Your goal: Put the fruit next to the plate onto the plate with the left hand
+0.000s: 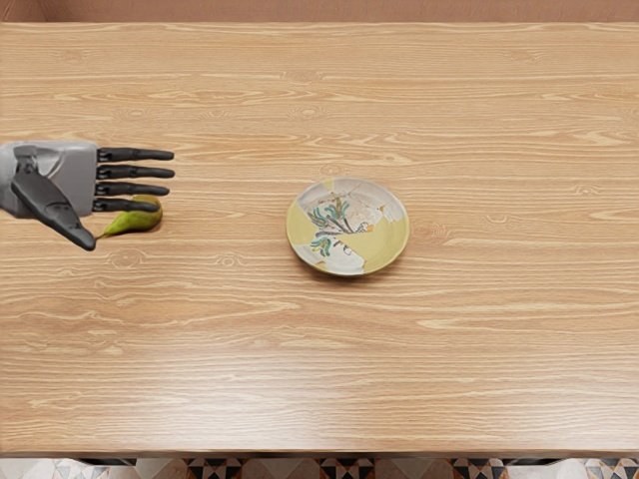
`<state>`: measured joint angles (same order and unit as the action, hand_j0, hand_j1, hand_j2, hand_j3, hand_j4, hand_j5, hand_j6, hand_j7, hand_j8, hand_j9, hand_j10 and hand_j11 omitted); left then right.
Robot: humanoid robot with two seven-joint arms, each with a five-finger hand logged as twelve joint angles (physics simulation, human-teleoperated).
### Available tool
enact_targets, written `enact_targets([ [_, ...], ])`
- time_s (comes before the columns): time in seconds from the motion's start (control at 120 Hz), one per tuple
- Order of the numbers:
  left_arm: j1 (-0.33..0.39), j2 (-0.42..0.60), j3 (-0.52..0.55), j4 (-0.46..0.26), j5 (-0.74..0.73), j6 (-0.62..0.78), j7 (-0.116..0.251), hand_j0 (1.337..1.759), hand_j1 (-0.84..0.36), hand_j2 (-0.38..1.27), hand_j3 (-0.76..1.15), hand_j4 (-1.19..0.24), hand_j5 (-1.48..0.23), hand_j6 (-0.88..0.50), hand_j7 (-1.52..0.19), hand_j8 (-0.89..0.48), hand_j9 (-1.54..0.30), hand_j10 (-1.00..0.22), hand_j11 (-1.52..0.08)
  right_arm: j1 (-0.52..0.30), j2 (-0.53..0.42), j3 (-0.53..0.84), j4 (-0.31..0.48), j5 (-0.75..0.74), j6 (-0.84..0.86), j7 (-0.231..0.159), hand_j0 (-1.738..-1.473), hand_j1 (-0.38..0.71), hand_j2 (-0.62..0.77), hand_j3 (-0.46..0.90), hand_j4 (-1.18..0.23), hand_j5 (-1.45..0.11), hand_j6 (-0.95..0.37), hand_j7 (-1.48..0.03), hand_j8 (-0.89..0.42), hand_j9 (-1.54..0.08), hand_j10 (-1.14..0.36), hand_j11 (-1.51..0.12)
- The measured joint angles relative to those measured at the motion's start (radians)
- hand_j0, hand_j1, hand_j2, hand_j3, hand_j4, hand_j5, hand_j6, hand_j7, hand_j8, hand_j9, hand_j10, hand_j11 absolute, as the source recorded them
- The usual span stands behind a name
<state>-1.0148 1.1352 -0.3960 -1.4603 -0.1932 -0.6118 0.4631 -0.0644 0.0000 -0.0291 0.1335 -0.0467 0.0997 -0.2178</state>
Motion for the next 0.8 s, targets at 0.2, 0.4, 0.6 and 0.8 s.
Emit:
enact_targets([
  [0.2,-0.008,-0.006,-0.004,-0.004,0.0,0.0,-0.001,1.658,0.33,0.0,0.0,-0.01,-0.02,-0.01,-0.02,-0.01,-0.02,-0.01,-0.02,-0.002,0.0,0.001,0.0,-0.001,-0.002,0.0,-1.658,-0.35,0.0,0.0,0.0,0.0,0.0,0.0,0.0,0.0,0.0,0.0],
  [0.4,-0.083,-0.082,-0.007,-0.004,0.069,0.0,0.006,1.658,0.33,0.0,0.0,-0.01,-0.02,-0.01,-0.02,-0.01,-0.02,-0.01,-0.02,-0.003,0.0,0.0,0.0,-0.002,-0.001,0.0,-1.658,-0.35,0.0,0.0,0.0,0.0,0.0,0.0,0.0,0.0,0.0,0.0],
  [0.6,-0.15,-0.234,-0.011,-0.001,0.313,0.0,0.089,1.658,0.33,0.0,0.0,-0.01,-0.02,-0.01,-0.02,-0.01,-0.02,-0.01,-0.02,-0.002,0.0,0.001,0.0,-0.002,-0.002,0.0,-1.658,-0.35,0.0,0.0,0.0,0.0,0.0,0.0,0.0,0.0,0.0,0.0],
  [0.8,-0.19,-0.335,-0.008,0.01,0.618,0.058,0.139,1.658,0.33,0.0,0.0,-0.02,-0.02,-0.02,-0.02,-0.02,-0.02,-0.02,-0.02,-0.002,0.0,0.001,0.0,-0.002,-0.002,0.0,-1.658,-0.35,0.0,0.0,0.0,0.0,0.0,0.0,0.0,0.0,0.0,0.0],
])
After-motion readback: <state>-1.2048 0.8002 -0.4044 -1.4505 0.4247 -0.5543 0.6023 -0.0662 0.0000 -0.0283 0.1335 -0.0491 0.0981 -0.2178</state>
